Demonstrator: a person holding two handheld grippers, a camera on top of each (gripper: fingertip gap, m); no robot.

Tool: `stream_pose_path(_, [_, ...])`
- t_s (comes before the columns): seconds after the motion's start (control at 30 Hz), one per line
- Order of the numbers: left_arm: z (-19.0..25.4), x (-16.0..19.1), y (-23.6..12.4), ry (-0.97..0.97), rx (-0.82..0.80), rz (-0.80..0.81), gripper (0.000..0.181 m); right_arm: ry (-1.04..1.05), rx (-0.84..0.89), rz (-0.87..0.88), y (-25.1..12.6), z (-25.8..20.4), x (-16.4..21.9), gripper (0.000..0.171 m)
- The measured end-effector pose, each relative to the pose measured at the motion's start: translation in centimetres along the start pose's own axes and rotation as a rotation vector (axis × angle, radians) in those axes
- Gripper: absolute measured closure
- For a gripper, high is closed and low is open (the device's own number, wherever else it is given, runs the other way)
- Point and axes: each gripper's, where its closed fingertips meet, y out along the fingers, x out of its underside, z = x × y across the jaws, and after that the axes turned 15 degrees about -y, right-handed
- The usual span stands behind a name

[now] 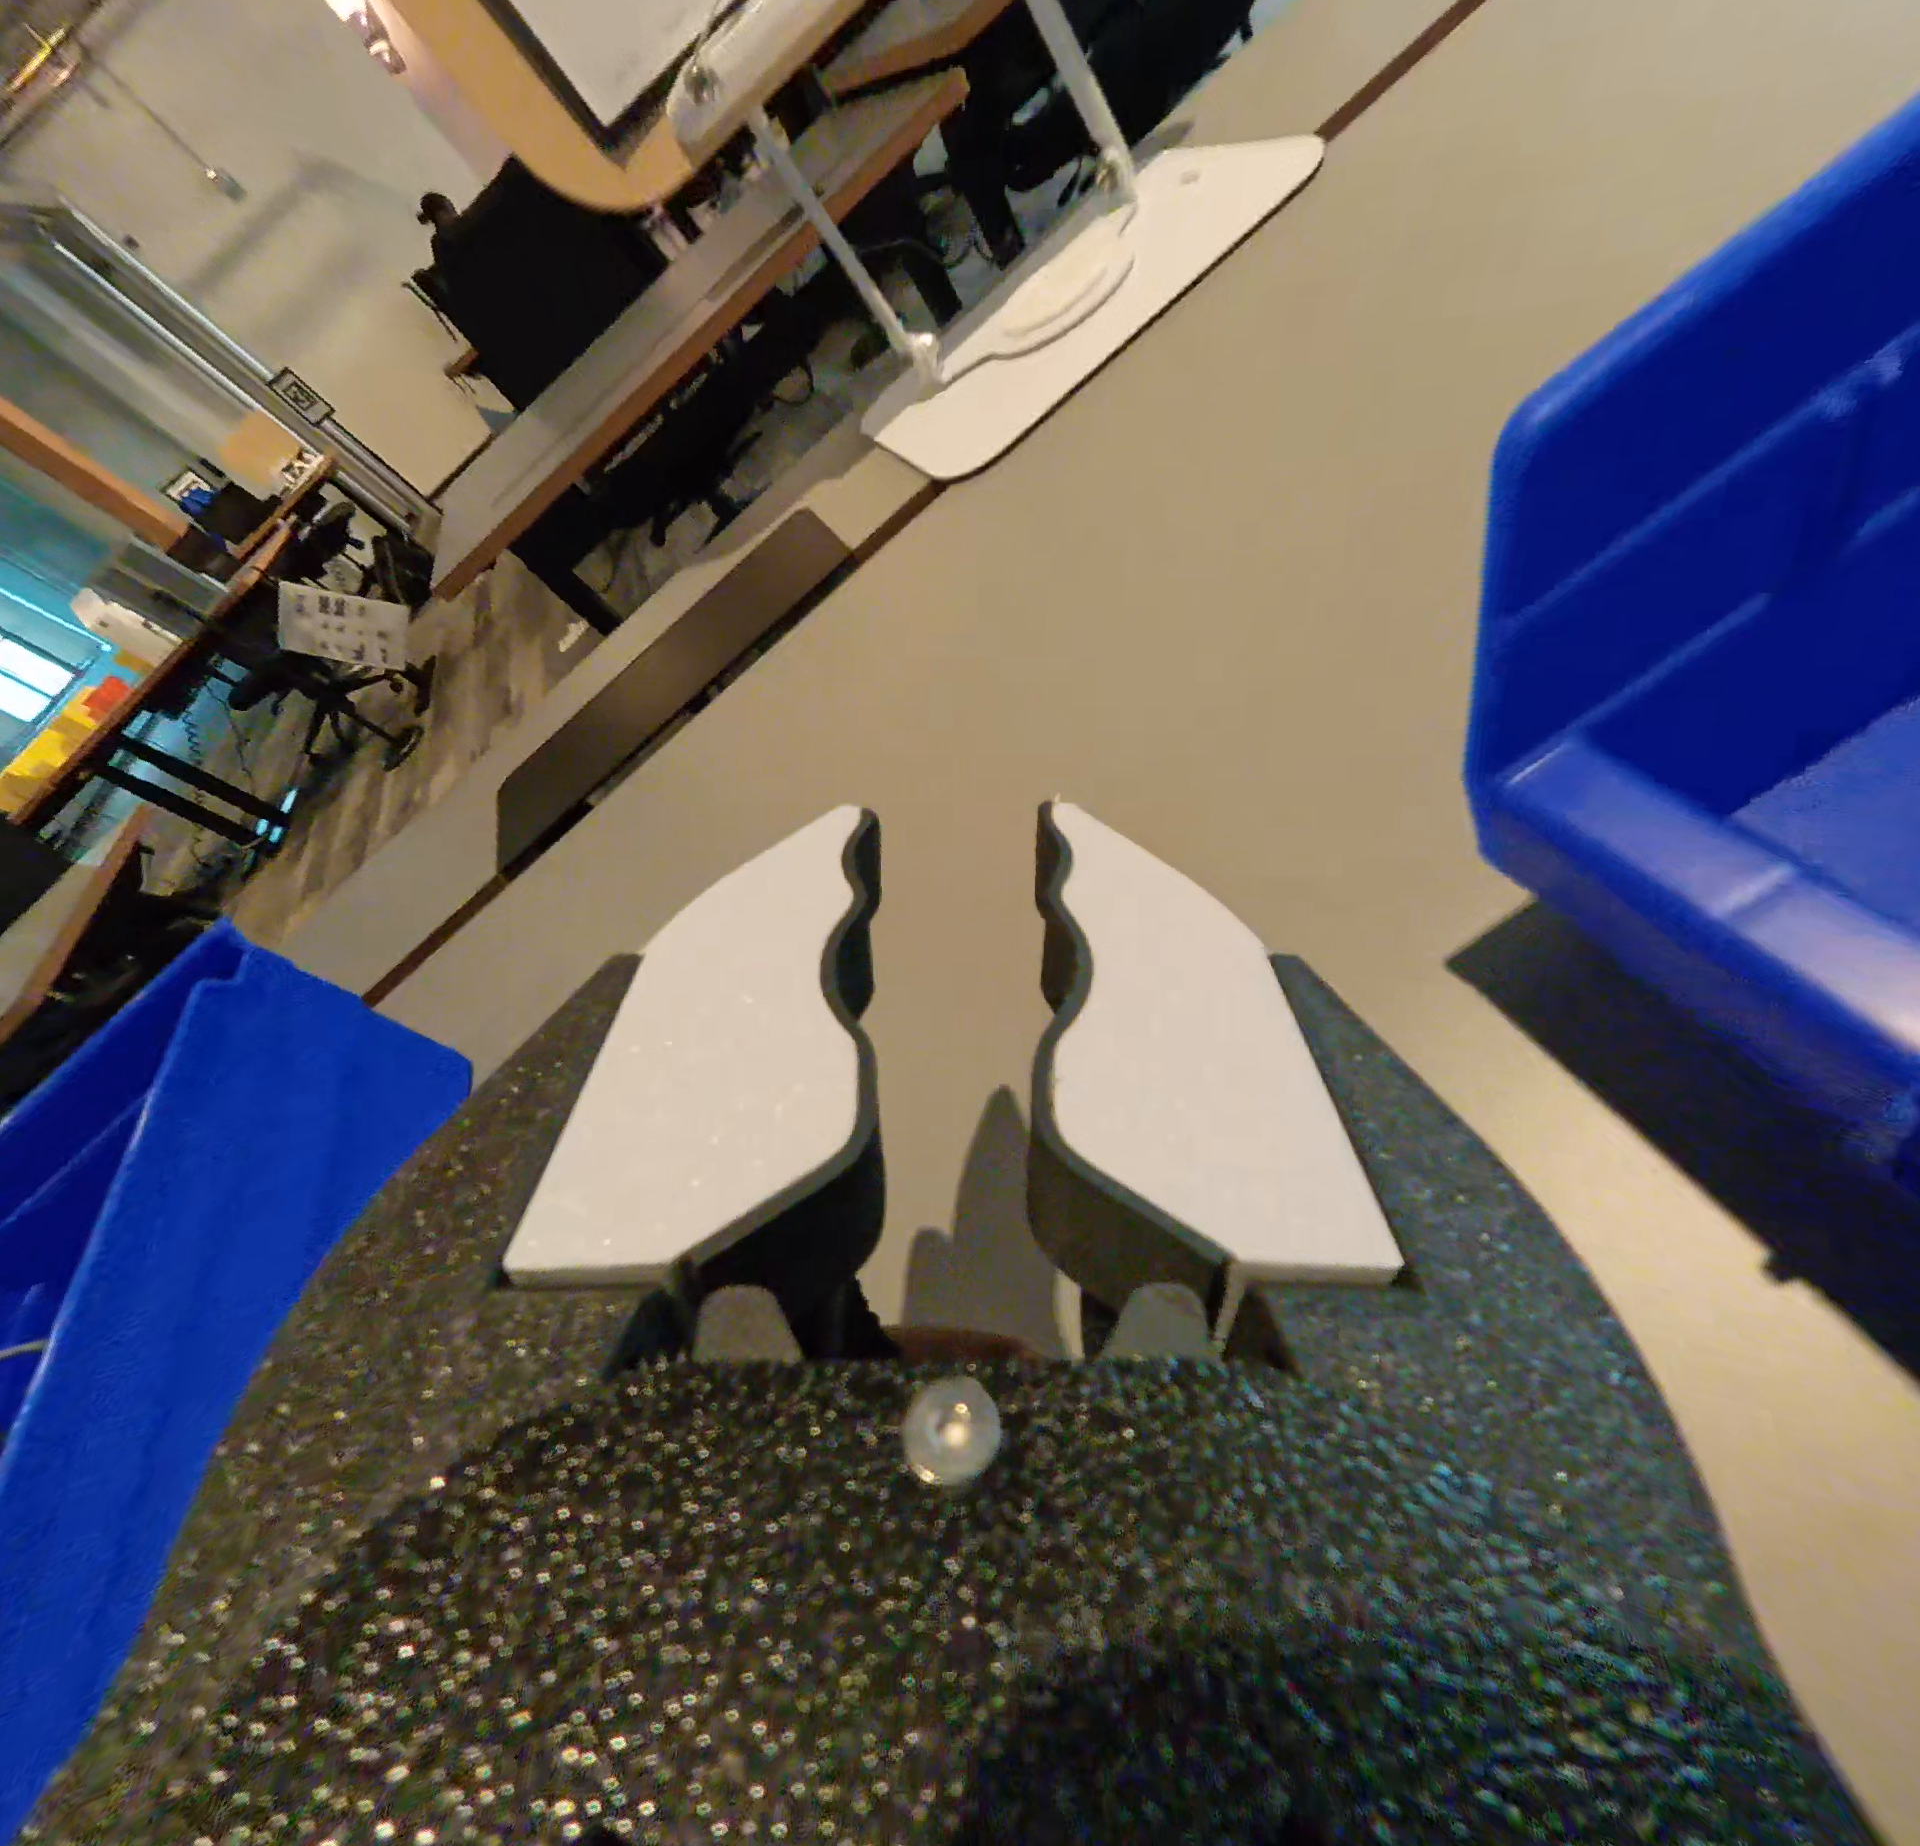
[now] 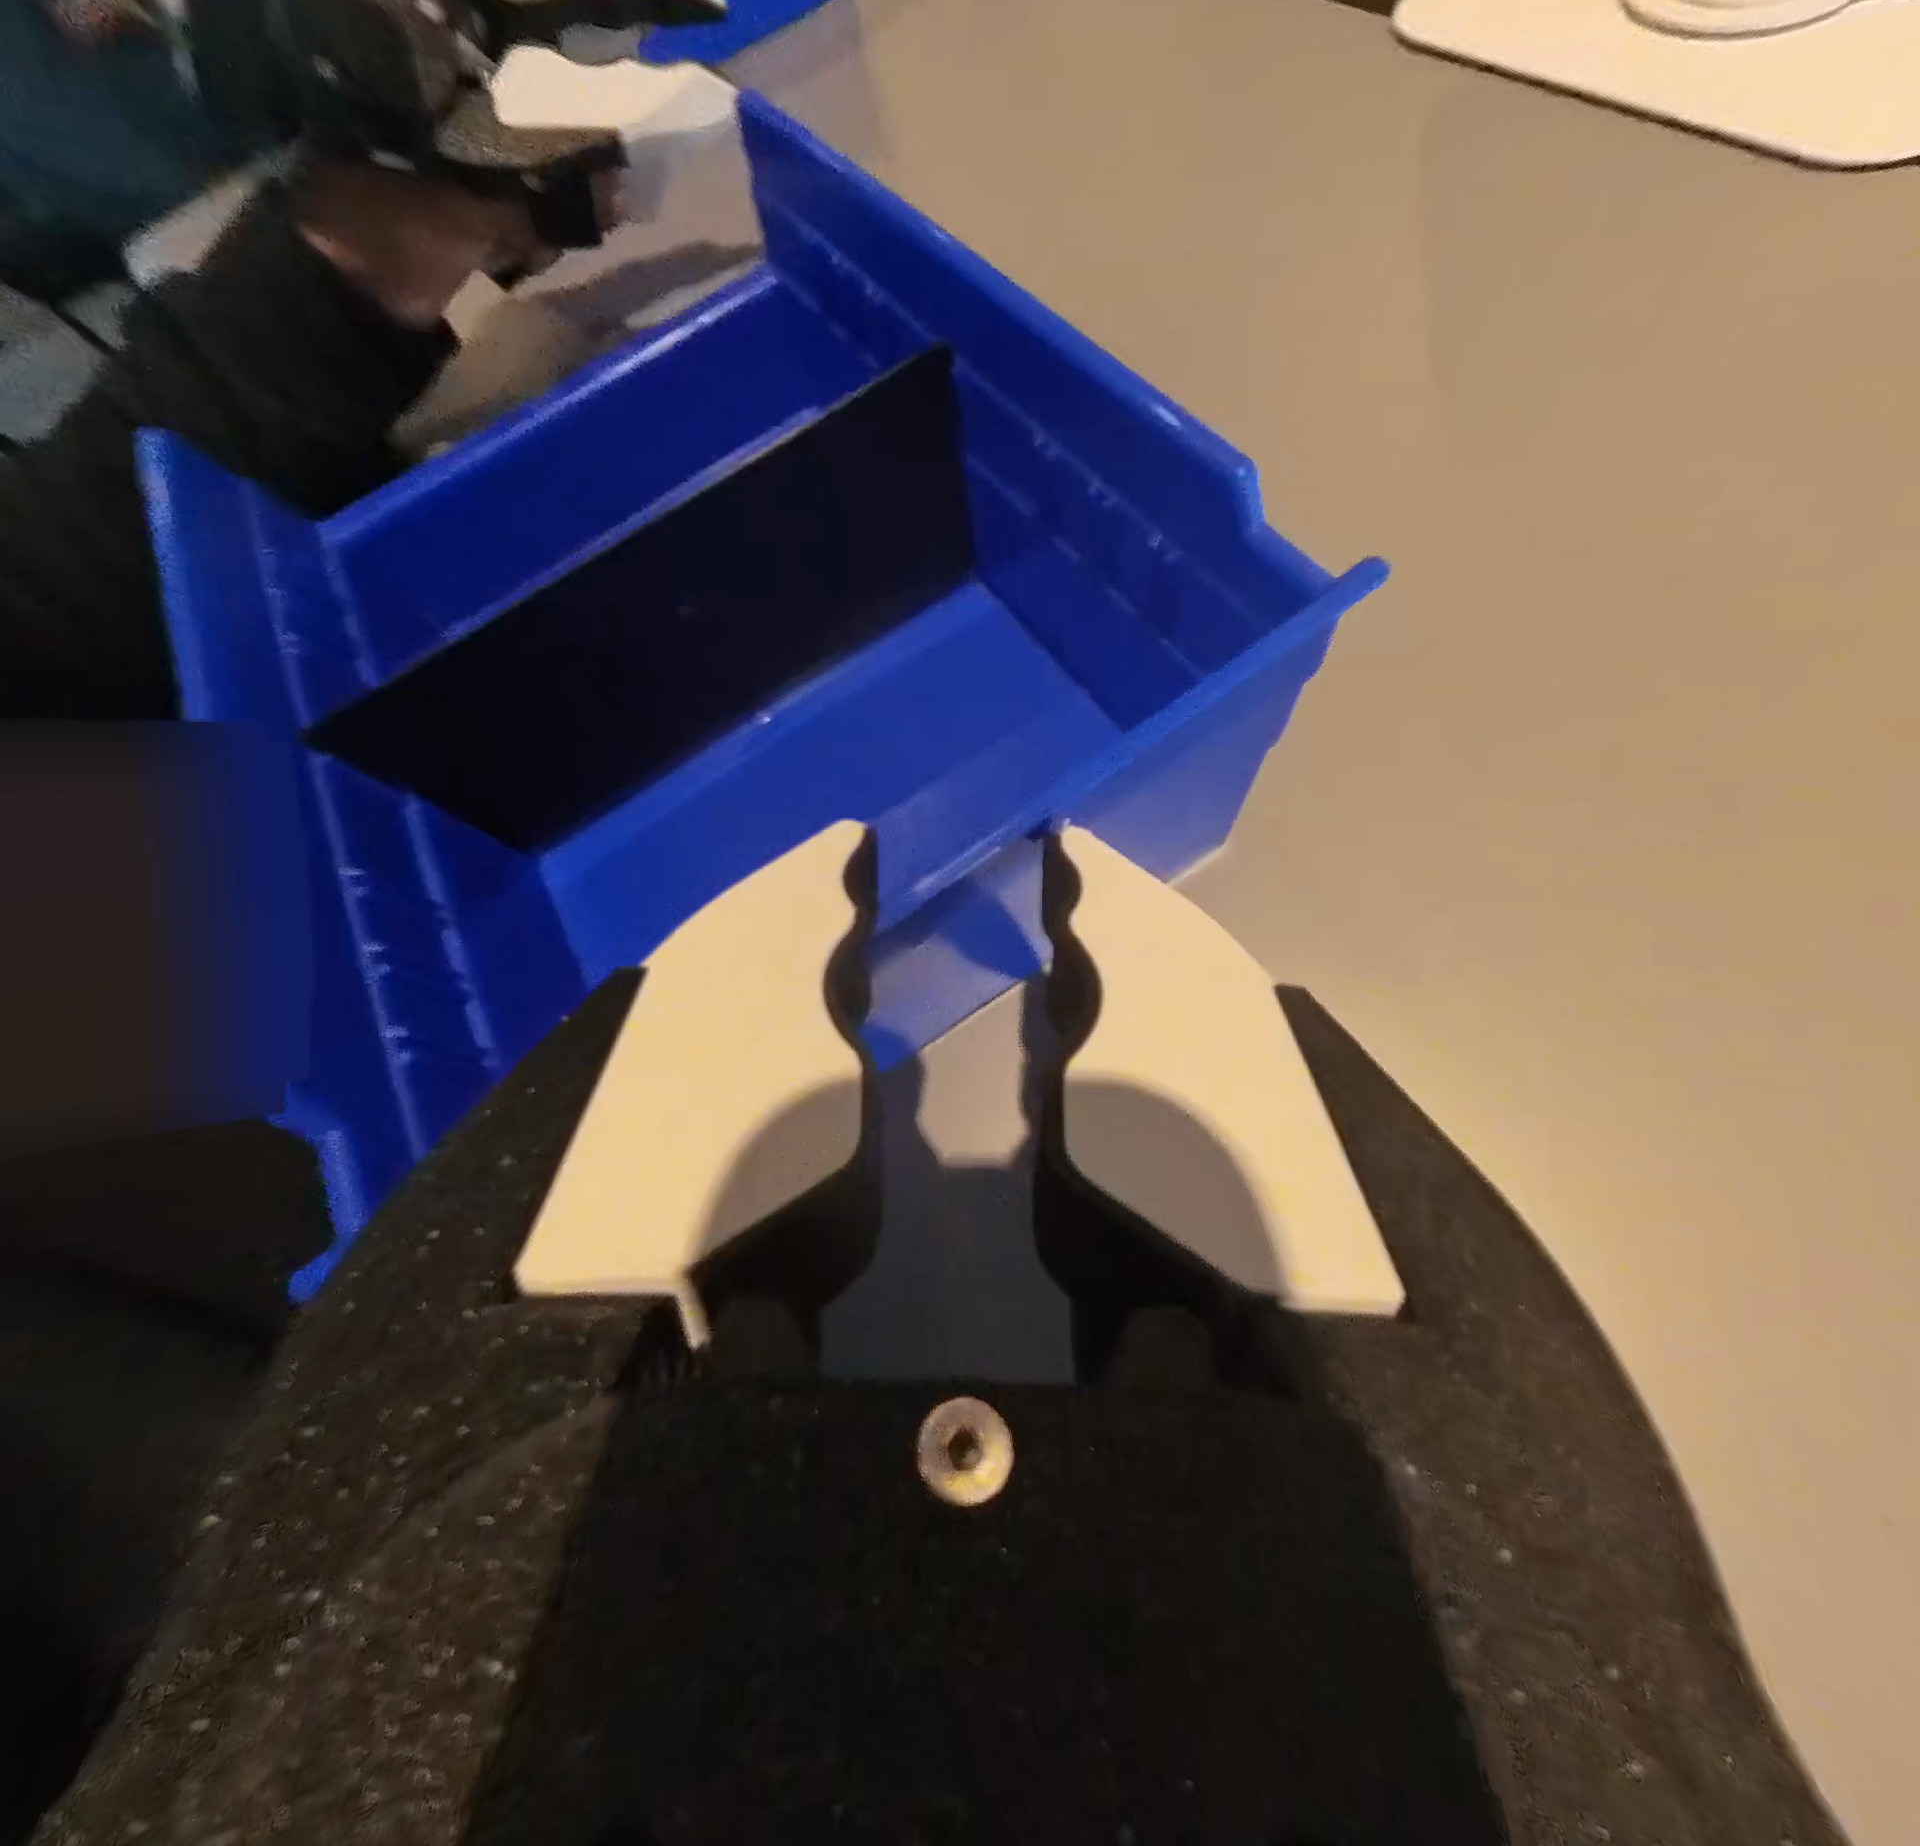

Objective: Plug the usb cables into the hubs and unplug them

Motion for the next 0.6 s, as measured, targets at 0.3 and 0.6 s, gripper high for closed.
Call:
stream_pose_path(0.3, [0.2,-0.4,-0.3,0.045,0.000,0.029,0.156,-0.277,0.304,-0.400,-3.0,11.3,1.5,0.136])
stream_pose_path(0.6, [1.5,0.1,0.1,0.147,0.009,0.012,0.157,-0.455,0.866,-0.553,-8.3,19.8,-0.3,0.124])
